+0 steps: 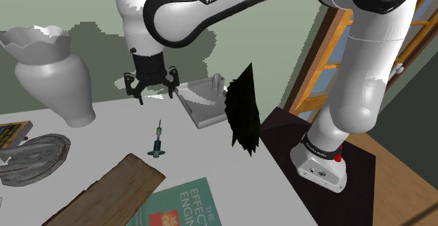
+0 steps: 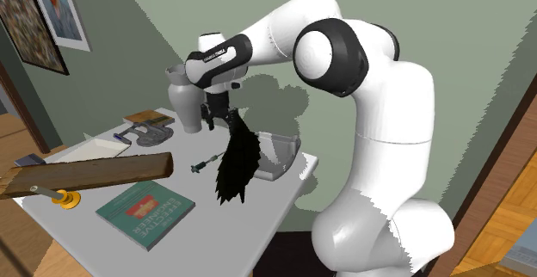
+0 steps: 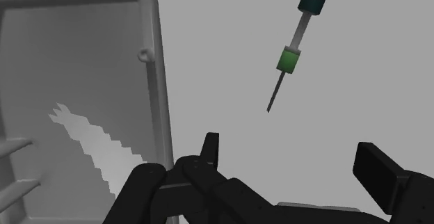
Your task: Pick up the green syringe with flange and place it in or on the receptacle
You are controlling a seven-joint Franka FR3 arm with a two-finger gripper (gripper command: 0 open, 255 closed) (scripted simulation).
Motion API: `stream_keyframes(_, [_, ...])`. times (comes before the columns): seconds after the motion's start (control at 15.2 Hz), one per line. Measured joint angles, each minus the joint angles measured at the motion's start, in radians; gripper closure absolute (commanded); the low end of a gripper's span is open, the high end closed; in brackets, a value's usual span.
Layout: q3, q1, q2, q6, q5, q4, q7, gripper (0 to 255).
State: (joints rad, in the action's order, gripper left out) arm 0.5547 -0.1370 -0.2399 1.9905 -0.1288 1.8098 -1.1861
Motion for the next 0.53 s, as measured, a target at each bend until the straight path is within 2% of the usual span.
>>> stream_keyframes(0.33, [-0.006,-0.062,-0.032,0.086,0.007,0.081,-0.286,0])
stream_keyframes(0.53, [-0.012,-0.082,-0.065,0.118,-0.007,0.089,-0.35,0])
